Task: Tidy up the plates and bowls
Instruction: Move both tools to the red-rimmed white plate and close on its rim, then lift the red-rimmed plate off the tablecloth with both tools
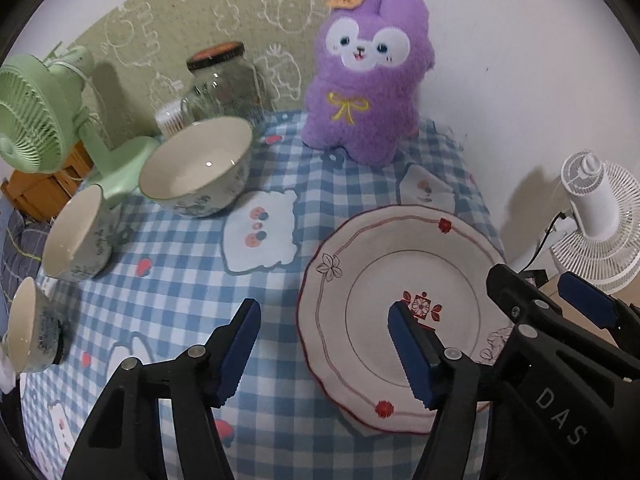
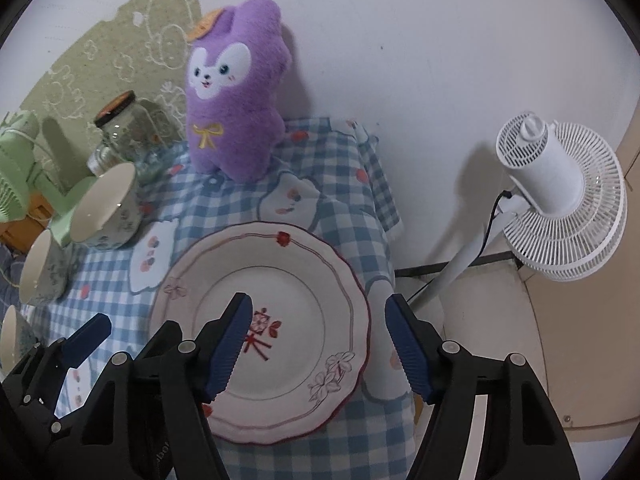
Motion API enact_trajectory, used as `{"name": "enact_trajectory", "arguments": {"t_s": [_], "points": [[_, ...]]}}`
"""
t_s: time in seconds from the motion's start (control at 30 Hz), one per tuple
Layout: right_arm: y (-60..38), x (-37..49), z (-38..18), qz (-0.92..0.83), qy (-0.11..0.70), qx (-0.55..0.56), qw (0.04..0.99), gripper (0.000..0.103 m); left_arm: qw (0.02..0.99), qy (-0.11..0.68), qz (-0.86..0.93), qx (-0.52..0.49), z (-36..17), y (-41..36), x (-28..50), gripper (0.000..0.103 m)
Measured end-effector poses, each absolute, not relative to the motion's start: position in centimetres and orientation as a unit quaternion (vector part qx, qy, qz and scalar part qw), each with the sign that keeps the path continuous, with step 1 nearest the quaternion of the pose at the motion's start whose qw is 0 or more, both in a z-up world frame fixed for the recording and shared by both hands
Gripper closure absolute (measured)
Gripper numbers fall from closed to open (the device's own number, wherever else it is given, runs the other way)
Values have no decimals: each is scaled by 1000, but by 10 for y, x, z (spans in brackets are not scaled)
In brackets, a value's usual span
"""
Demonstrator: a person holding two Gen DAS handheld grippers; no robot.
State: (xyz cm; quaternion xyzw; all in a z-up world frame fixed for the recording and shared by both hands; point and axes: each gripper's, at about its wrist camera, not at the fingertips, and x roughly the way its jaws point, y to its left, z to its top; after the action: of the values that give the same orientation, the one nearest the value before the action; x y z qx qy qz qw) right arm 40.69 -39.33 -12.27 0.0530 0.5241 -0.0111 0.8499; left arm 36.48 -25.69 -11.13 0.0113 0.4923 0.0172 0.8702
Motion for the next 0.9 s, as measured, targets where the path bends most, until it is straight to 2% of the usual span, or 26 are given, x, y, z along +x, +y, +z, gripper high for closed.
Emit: {"name": "enact_trajectory", "arguments": {"t_s": [0.33, 0.47, 0.57, 0.73, 0.8, 0.9], "points": [[-404, 415, -157, -21, 545, 58, 836, 31, 856, 516, 21, 20, -142, -261, 380, 36], [-406, 419, -167, -24, 552, 60, 831, 32, 853, 521, 25, 26, -150, -261, 384, 40], [-406, 420, -172, -22, 558, 61, 827, 38, 848, 528, 23, 26, -157, -262, 386, 45], [-407, 423, -178, -17, 563, 70, 823, 39, 850, 526, 28, 33, -162, -263, 388, 48], [-406, 425, -181, -12, 566, 77, 820, 50, 850, 524, 27, 33, -162, -263, 388, 48], [-405, 426, -182, -13, 567, 83, 819, 53, 851, 524, 28, 33, -163, -263, 389, 48]]}}
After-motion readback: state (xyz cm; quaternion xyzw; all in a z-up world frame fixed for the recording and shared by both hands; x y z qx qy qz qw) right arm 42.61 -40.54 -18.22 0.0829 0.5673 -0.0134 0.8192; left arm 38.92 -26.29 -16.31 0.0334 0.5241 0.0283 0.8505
